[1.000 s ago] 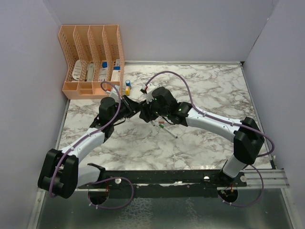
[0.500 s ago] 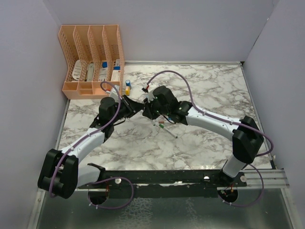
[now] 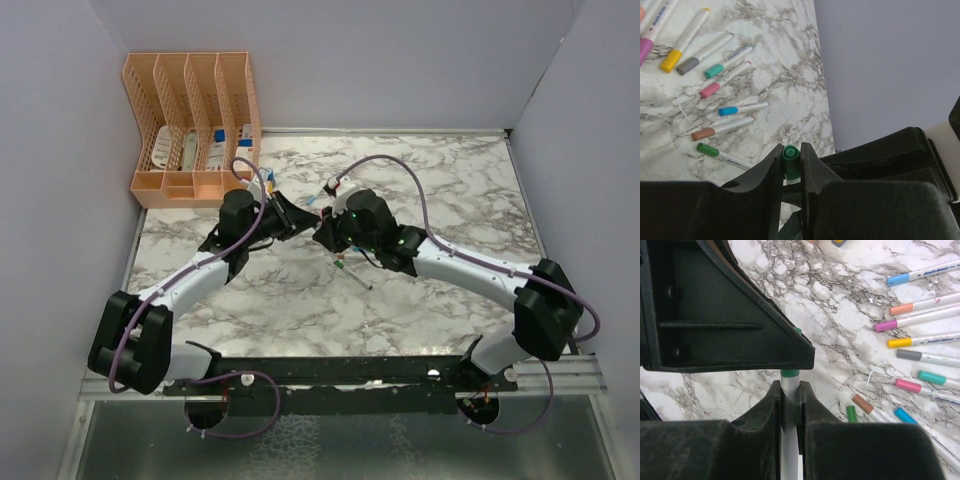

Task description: Open the pen caps

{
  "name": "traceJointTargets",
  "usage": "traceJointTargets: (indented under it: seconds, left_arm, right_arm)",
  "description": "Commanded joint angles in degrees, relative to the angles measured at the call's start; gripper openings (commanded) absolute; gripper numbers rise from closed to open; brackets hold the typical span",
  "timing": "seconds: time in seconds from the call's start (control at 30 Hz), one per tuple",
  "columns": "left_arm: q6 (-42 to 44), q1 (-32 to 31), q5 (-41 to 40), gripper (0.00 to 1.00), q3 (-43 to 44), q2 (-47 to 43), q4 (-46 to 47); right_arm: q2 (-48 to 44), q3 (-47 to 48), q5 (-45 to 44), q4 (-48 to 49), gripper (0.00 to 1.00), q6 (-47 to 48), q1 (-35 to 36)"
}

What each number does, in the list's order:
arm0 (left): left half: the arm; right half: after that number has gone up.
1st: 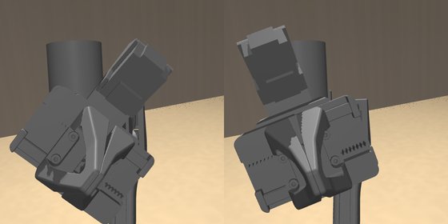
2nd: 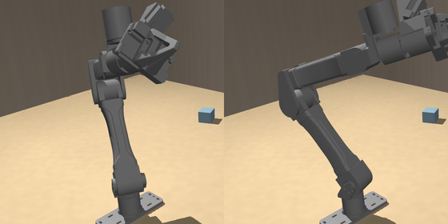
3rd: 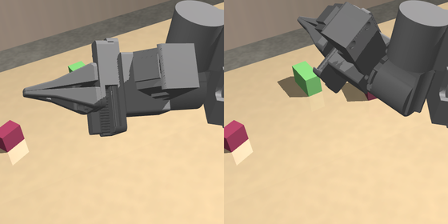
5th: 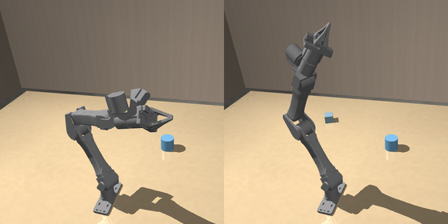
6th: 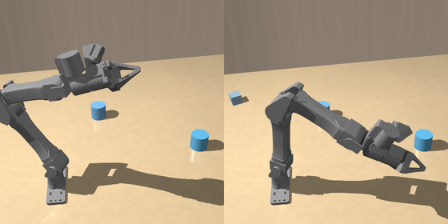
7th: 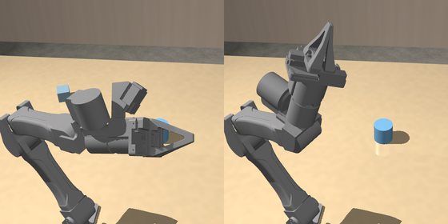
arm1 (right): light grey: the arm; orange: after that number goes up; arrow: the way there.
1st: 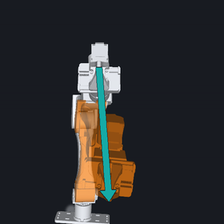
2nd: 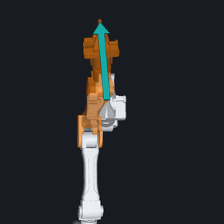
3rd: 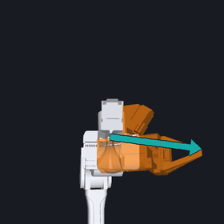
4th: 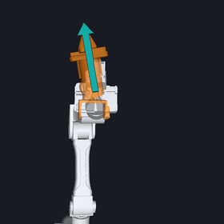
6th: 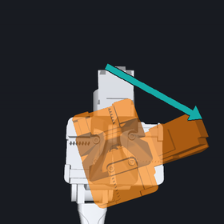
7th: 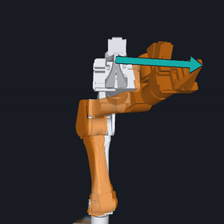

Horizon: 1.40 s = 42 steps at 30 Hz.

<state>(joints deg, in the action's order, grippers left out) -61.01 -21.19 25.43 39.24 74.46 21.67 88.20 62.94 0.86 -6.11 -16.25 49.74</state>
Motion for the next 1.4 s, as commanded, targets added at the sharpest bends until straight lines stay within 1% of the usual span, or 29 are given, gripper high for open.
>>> traceJointTargets:
  seconds: [0.0,0.13,0.33,0.4,0.47,0.53,0.63,0.73,0.83,0.97,1.13,1.37]
  left_arm:
    - [3.19,5.09,-13.60,0.00,4.14,3.04,4.30]
    - [3.49,5.90,-13.74,0.00,3.23,3.11,4.26]
    - [3.65,7.60,-14.37,0.00,1.90,2.22,4.11]
    - [5.53,7.70,-14.00,0.00,3.08,2.90,2.04]
    - [8.13,7.70,-13.60,0.00,4.83,4.05,-3.28]
    - [12.34,7.58,-14.27,0.00,7.74,5.93,-10.66]
    - [18.64,7.50,-15.97,0.00,11.08,9.02,-19.92]
    - [23.18,7.40,-18.44,0.00,13.22,11.87,-25.92]
    - [26.72,7.27,-21.14,0.00,15.16,14.73,-30.22]
    - [31.07,6.37,-25.88,0.00,18.55,19.20,-34.86]
    - [33.36,6.04,-26.74,0.00,21.56,24.27,-37.28]
    - [35.41,5.67,-27.26,0.00,24.79,27.33,-38.97]
  right_arm:
    - [-7.74,-6.57,2.81,-9.84,0.01,-2.08,1.50]
    - [-9.74,-8.09,1.81,-11.22,0.01,-2.46,1.50]
    - [-10.80,-10.27,2.71,-11.22,0.01,-3.61,1.50]
    - [-10.94,-10.37,0.91,-11.27,0.01,-3.70,1.36]
    - [-10.63,-9.67,-2.15,-12.17,0.01,-3.68,0.94]
    - [-9.78,-8.20,-4.39,-13.56,0.01,-3.19,-1.11]
    - [-8.75,-6.14,-4.42,-14.25,0.01,-2.12,-6.85]
    - [-7.82,-4.31,-4.15,-12.97,0.01,-0.15,-12.08]
    - [-5.59,-1.19,-5.04,-13.65,0.01,1.86,-15.13]
    - [-3.18,0.78,-5.25,-13.77,0.01,3.32,-19.07]
    - [-1.42,1.40,-3.89,-13.25,0.01,4.05,-24.91]
    - [-0.10,1.99,-3.05,-13.20,0.01,4.49,-27.24]
